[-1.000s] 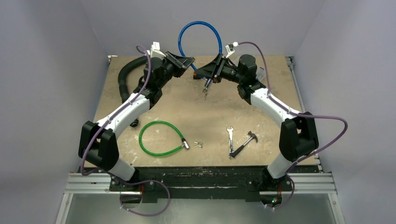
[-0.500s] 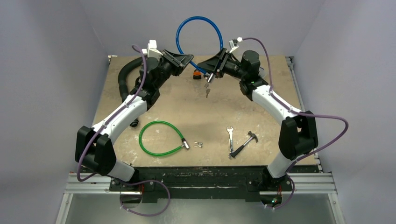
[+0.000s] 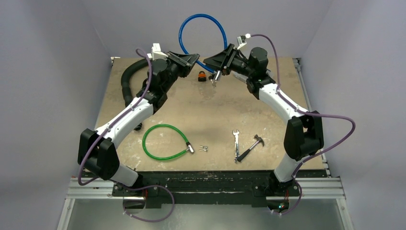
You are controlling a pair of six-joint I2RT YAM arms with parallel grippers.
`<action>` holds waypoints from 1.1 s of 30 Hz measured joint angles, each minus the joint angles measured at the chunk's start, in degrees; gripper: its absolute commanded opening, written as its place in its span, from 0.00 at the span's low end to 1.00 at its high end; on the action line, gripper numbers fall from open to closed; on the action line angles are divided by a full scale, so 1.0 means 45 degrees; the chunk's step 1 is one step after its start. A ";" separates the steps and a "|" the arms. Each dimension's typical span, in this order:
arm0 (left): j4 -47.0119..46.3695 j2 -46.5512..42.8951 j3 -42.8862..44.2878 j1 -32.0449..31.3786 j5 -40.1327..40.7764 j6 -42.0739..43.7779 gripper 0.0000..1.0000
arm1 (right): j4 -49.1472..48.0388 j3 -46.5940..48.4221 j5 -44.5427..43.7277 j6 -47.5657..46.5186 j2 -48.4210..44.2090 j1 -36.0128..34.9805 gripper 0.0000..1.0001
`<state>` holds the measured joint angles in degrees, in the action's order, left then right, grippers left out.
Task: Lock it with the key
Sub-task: Lock the lock.
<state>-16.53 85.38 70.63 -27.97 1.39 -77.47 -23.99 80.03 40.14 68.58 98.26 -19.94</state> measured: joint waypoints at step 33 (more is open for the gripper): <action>0.0000 -0.0243 -0.0379 -0.0092 -0.0544 0.1404 0.54 | -0.1287 -0.0466 0.2623 -0.0131 0.0000 -0.0238 0.00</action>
<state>-16.53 84.29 68.93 -28.38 -1.06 -71.16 -29.78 77.93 51.94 67.99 98.26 -21.02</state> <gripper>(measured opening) 0.359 0.263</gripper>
